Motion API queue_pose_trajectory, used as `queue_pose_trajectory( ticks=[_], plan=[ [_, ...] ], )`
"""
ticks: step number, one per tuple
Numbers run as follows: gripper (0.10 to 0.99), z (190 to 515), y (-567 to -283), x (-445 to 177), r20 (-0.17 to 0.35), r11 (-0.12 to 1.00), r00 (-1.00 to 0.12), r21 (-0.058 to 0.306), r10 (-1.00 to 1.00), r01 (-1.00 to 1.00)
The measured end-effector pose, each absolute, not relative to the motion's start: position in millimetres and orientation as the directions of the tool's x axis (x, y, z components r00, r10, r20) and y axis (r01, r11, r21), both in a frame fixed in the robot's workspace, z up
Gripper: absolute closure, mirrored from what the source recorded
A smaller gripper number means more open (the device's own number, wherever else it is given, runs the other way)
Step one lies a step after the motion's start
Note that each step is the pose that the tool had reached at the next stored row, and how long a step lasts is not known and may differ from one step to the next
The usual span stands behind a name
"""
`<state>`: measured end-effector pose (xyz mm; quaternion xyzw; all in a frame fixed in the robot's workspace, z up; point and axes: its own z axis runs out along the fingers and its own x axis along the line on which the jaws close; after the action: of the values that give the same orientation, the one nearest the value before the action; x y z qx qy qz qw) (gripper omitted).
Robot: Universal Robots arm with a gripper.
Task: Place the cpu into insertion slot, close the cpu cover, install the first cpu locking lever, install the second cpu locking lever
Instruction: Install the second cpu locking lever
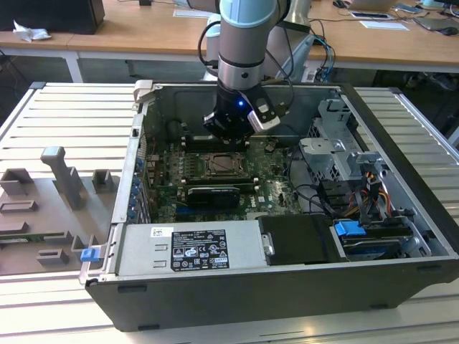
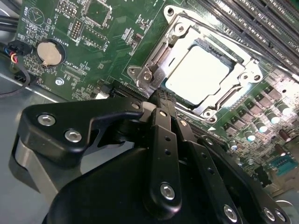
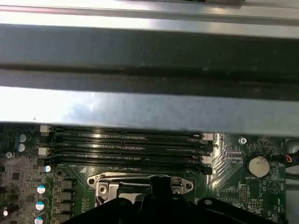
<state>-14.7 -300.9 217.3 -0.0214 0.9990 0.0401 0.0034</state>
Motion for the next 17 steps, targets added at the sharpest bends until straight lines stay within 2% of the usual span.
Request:
queue_pose_trajectory(
  ticks=[6,11,17],
  plan=[
    [0.980,219.8,-305.3,-14.8,-0.009,0.996,-0.999,0.080,-0.042,-0.043],
    [0.980,250.7,-306.6,-14.7,-0.008,0.996,-0.999,0.080,-0.043,-0.043],
    [0.980,250.6,-333.4,-14.8,-0.008,0.996,-0.999,0.081,-0.042,-0.043]
  ],
)
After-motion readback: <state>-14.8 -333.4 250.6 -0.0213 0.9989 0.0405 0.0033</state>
